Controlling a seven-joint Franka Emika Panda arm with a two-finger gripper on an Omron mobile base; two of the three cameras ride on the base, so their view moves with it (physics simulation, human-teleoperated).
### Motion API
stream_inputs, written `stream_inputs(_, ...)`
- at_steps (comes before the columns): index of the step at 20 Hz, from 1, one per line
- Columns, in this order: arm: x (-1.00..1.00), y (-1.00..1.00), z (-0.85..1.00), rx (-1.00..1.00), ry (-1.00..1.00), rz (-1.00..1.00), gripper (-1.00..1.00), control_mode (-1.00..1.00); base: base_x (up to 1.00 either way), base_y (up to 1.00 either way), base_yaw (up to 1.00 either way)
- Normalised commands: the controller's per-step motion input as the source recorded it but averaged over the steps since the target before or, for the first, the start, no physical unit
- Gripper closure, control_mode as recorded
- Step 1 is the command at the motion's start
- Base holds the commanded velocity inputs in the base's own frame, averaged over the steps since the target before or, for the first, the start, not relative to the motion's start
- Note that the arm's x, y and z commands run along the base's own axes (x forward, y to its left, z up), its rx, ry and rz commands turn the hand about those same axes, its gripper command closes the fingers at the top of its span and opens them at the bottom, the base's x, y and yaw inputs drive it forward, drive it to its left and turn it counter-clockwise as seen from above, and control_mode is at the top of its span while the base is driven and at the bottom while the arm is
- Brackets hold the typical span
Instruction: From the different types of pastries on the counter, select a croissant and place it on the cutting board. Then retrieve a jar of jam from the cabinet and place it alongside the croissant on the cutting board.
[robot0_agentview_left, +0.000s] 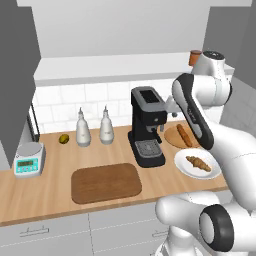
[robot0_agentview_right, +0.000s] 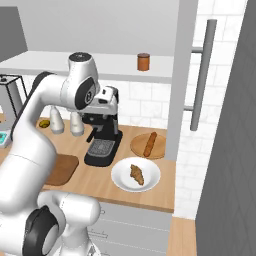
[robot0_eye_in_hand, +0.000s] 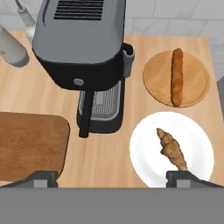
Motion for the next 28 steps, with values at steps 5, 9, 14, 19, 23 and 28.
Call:
stream_inputs(5,0.0,-0.4,-0.09,0.0,0.0,0.0,-1.0,-1.0,0.0,0.0,0.0)
stream_inputs(9,0.0,-0.4,-0.16,0.0,0.0,0.0,-1.0,-1.0,0.0,0.0,0.0)
stream_inputs(14,0.0,-0.35,-0.22,0.0,0.0,0.0,-1.0,-1.0,0.0,0.0,0.0)
stream_inputs(19,0.0,-0.27,-0.31,0.0,0.0,0.0,-1.0,-1.0,0.0,0.0,0.0)
stream_inputs(23,0.0,-0.23,-0.39,0.0,0.0,0.0,-1.0,-1.0,0.0,0.0,0.0)
stream_inputs(28,0.05,-0.22,-0.27,0.0,-0.04,0.02,-1.0,-1.0,0.0,0.0,0.0)
